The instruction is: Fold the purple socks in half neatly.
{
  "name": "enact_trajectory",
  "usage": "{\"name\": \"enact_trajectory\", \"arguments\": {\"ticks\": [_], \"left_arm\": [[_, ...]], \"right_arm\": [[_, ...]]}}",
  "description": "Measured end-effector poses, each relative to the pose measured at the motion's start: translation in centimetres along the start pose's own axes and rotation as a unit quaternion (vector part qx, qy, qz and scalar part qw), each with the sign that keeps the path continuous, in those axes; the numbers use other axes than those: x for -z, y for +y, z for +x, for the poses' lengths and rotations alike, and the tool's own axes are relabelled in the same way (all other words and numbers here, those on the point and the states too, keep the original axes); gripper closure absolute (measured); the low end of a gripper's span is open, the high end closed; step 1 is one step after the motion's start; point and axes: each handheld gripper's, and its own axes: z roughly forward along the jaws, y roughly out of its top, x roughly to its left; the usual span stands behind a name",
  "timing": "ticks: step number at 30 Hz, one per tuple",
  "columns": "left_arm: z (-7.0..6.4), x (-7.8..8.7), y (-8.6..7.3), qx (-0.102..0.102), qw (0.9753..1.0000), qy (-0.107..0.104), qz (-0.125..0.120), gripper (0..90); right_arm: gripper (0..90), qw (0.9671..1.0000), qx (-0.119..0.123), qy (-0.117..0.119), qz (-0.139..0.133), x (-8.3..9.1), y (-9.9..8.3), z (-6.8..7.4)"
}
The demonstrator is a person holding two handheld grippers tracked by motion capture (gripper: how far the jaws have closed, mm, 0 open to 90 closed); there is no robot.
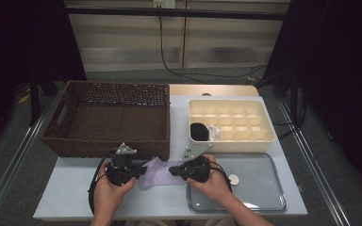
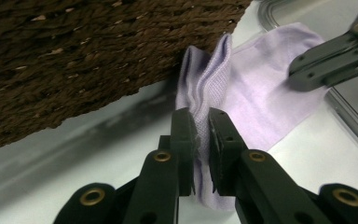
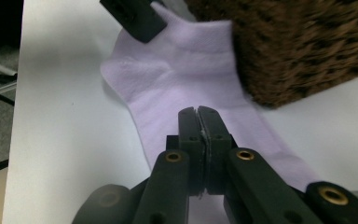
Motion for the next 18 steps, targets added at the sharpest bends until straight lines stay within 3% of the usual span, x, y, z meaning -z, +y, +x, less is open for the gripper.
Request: {"name": "enact_trajectory", "arguments": {"ticks": [7, 12, 18], "left_arm": [[-0.1, 0.5, 0.3, 0.000, 1.0000, -0.006, -0.005, 82.0], [-0.6, 0.7, 0.7, -0.011, 0.9998, -0.016, -0.007, 82.1], [-0.9, 0.9, 1.0, -0.009, 0.9996, -0.021, -0.016, 82.2]], "right_arm": [[89.2, 0.9997, 0.001, 0.001, 0.023, -1.3, -0.5, 0.0], [89.2, 0.9998, -0.009, 0.006, 0.018, -1.5, -0.6, -0.2], [89.3, 0.9997, -0.010, 0.010, 0.020, -1.8, -0.4, -0.3]]}}
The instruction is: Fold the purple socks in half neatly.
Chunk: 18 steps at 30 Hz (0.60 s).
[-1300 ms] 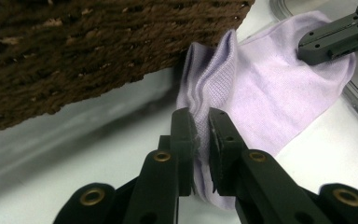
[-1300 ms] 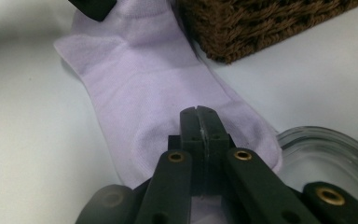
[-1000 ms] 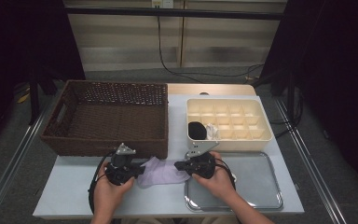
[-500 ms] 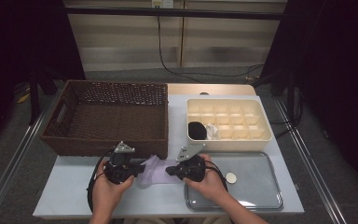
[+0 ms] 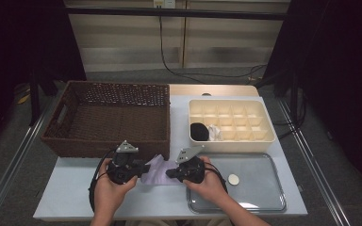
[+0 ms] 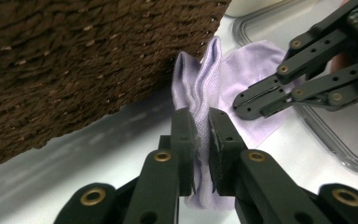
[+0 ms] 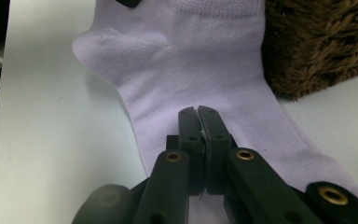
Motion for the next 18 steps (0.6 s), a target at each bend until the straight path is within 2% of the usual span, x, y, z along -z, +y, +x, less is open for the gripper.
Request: {"name": "enact_trajectory", "arguments": {"ticks": [6, 12, 18], "left_arm": [[-0.3, 0.5, 0.4, -0.006, 0.9999, -0.013, -0.002, 82.3], [-0.8, 0.4, 0.8, -0.012, 0.9998, -0.015, -0.003, 82.4], [-1.1, 0.1, 1.1, -0.013, 0.9997, -0.019, -0.002, 82.4]], "right_arm": [[89.4, 1.0000, 0.003, 0.001, 0.000, -0.4, 0.3, 0.3], [89.3, 1.0000, 0.006, 0.005, -0.003, -1.1, 0.8, 0.5], [88.9, 1.0000, 0.001, -0.002, -0.004, -0.1, 0.5, 0.1]]}}
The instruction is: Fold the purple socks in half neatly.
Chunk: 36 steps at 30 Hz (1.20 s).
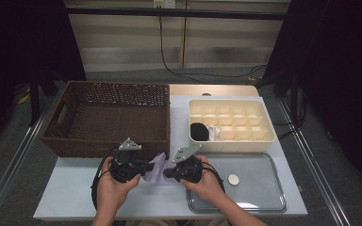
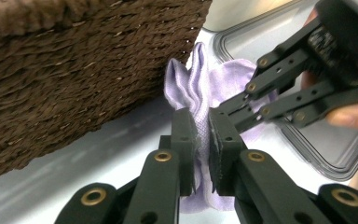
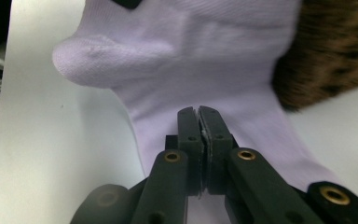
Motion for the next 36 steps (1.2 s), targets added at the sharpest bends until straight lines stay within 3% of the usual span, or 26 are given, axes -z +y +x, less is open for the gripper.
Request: {"name": "enact_trajectory", "arguments": {"ticks": [7, 15, 29, 36], "left_arm": [[-1.0, -1.1, 0.4, -0.015, 0.9998, -0.003, 0.011, 82.4], [-1.7, -2.4, 0.6, -0.021, 0.9995, -0.009, 0.021, 82.4], [-3.3, -3.7, 1.8, -0.048, 0.9984, -0.025, 0.017, 82.4], [-4.2, -5.3, 1.8, -0.066, 0.9969, -0.027, 0.031, 82.4]], "right_arm": [[89.1, 0.9996, -0.012, -0.023, -0.010, 3.0, -0.7, -1.3], [89.1, 0.9988, -0.021, -0.041, -0.017, 4.9, -1.9, -2.2], [89.0, 0.9982, -0.035, -0.046, -0.016, 5.0, -3.1, -2.3], [86.2, 0.9980, -0.032, -0.051, -0.018, 5.3, -3.1, -2.2]]}}
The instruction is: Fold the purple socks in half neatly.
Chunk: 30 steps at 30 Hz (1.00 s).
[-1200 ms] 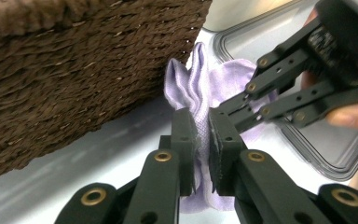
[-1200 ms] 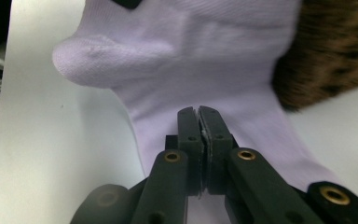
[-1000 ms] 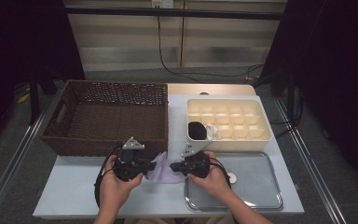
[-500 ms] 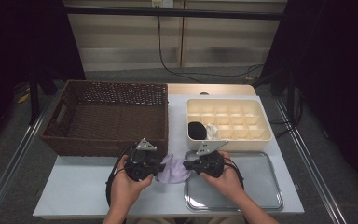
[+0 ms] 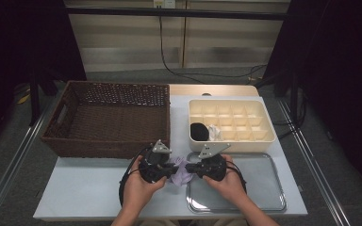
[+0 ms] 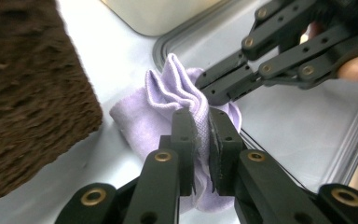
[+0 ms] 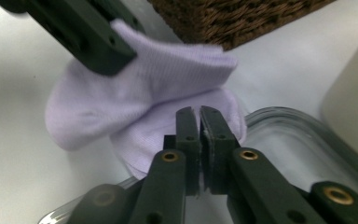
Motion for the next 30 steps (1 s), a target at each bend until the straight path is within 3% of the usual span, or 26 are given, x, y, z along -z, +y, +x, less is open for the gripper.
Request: {"name": "enact_trajectory", "arguments": {"ticks": [5, 9, 19, 23, 25, 30], "left_arm": [[-0.3, -0.6, -0.1, -0.008, 1.0000, -0.002, -0.002, 82.3], [-0.4, -1.0, -0.1, -0.011, 0.9999, -0.001, 0.000, 81.6], [-0.5, -1.4, -0.4, -0.014, 0.9999, -0.006, 0.000, 79.3], [-0.7, -1.8, -0.4, -0.006, 0.9997, -0.025, -0.002, 76.1], [-0.8, -1.9, -0.4, -0.012, 0.9997, -0.021, 0.001, 74.8], [-0.7, -1.9, -0.6, -0.011, 0.9997, -0.021, 0.000, 70.1]], "right_arm": [[86.3, 0.9996, -0.012, -0.019, -0.018, 1.7, 0.0, -1.0], [86.2, 0.9995, -0.018, -0.022, -0.010, 2.1, -0.4, -1.5], [83.5, 0.9995, -0.008, -0.023, -0.020, 1.8, 0.9, -0.9], [82.5, 0.9995, -0.007, -0.022, -0.022, 1.3, 1.8, -0.7], [81.4, 0.9995, -0.010, -0.014, -0.025, 0.9, 2.2, -0.5], [81.5, 0.9999, -0.004, -0.010, -0.013, -0.1, 2.3, -0.3]]}}
